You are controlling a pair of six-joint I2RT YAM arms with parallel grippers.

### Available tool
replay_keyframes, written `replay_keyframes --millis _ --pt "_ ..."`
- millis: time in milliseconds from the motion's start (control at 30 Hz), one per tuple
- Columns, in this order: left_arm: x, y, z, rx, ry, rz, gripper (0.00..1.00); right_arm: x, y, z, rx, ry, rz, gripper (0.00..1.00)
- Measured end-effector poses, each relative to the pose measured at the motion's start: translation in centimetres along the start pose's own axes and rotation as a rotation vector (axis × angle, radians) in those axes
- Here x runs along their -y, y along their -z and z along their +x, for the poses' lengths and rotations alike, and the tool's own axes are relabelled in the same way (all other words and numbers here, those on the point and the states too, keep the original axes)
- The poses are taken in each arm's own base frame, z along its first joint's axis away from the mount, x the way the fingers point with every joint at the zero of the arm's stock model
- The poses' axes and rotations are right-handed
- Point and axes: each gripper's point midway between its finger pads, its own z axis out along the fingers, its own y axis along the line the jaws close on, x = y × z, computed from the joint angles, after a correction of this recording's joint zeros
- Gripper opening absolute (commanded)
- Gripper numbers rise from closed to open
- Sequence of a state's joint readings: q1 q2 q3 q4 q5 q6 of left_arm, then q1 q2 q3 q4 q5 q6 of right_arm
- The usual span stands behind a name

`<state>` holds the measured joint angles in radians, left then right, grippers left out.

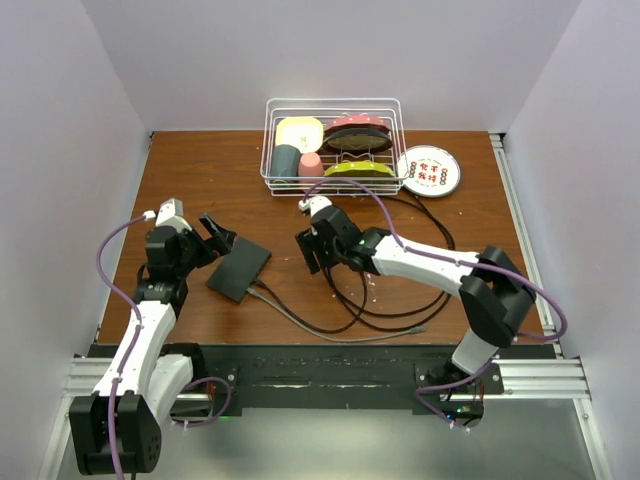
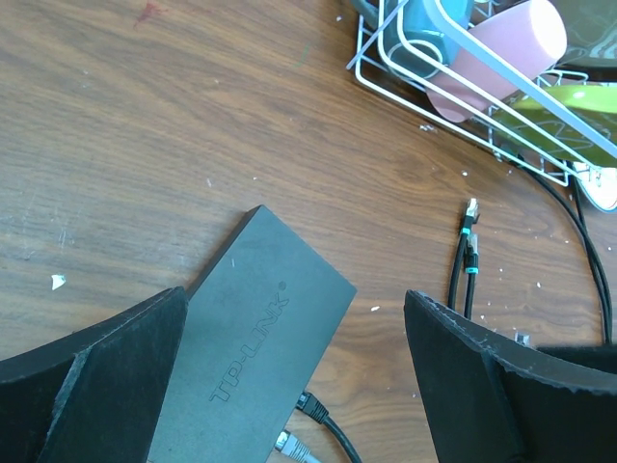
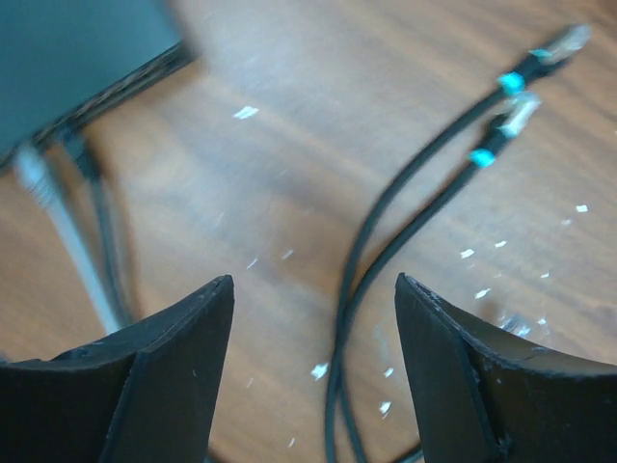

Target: Insert the plug into the switch port

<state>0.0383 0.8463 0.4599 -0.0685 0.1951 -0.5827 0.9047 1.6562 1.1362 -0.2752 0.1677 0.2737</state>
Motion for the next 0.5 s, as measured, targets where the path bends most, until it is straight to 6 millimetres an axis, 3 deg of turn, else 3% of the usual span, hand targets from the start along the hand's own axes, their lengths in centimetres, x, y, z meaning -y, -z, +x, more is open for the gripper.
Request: replay_keyframes --millis 267,433,500 --pt "-0.3 -0.1 0.8 -0.015 0.003 0.004 1.00 7.1 -3.8 1.1 -0.054 -0.202 0.157 0.63" --pt "-0.5 -0.2 1.2 -0.028 0.006 0.001 1.00 7.3 -5.2 1.7 -0.067 -0.241 0.168 0.58" --pt "-0.5 -0.2 1.3 -0.028 0.005 0.003 1.00 7.3 -6.1 2.1 -0.080 -0.246 0.173 0.42"
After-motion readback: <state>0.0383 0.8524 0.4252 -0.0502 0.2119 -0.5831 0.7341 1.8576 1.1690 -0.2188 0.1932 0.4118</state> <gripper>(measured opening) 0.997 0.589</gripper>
